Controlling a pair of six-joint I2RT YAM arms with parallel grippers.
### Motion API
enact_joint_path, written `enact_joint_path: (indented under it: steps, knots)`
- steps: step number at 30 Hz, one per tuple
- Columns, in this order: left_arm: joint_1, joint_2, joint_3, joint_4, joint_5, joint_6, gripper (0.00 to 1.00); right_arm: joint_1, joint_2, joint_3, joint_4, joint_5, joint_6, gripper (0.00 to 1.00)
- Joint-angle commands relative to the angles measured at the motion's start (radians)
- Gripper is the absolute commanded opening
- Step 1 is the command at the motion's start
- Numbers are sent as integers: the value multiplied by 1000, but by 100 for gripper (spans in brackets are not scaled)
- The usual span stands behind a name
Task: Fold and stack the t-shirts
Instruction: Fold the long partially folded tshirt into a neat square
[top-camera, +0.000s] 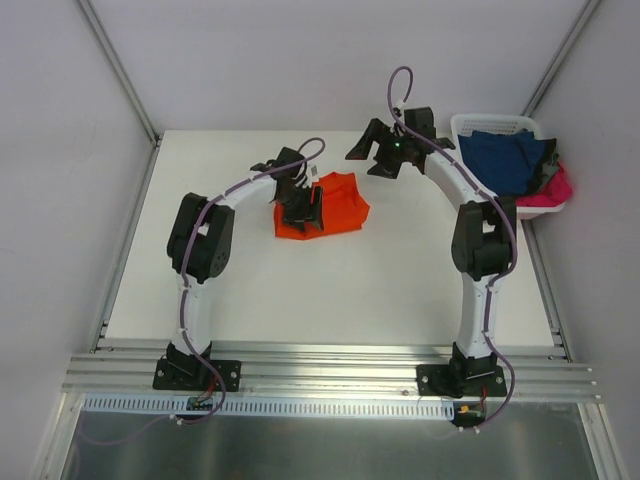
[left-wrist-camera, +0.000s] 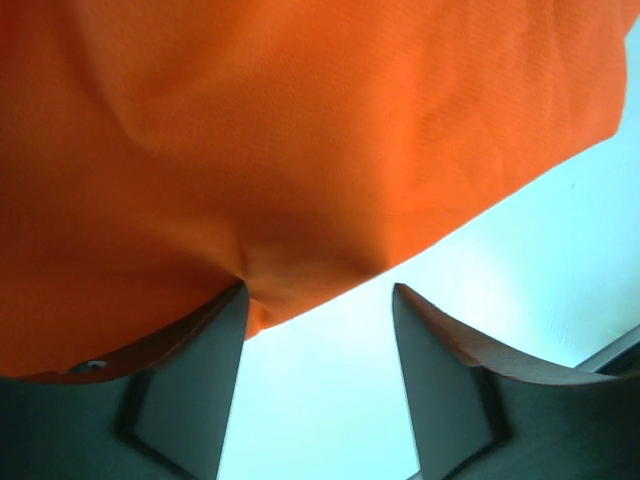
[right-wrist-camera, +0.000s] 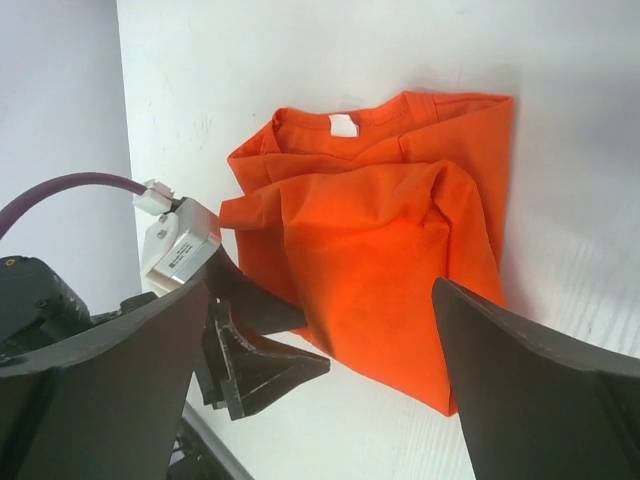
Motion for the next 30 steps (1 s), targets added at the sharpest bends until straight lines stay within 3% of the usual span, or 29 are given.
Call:
enact_joint_path:
  steps: [1, 4, 7, 9, 13, 19, 30]
  knots:
    - [-28, -151, -53, -31, -44, 30, 61, 7, -94, -39, 9, -39, 18, 99]
    - [-45, -244, -55, -60, -153, 57, 89, -4, -112, -47, -4, -25, -10, 99]
    - [-43, -318, -53, -96, -241, 97, 99, -21, -134, -61, -24, -13, -19, 99]
    - [-23, -352, -50, -116, -294, 136, 99, -27, -141, -64, -44, -11, -31, 99]
    - [72, -363, -61, -126, -270, 136, 99, -28, -163, -96, -66, -1, -60, 98]
    - [254, -271, 3, -126, -19, 137, 85, -28, -169, -91, -149, 45, -154, 99]
    - [376, -36, 112, -84, 259, 90, 83, -27, -207, -125, -245, 151, -289, 99]
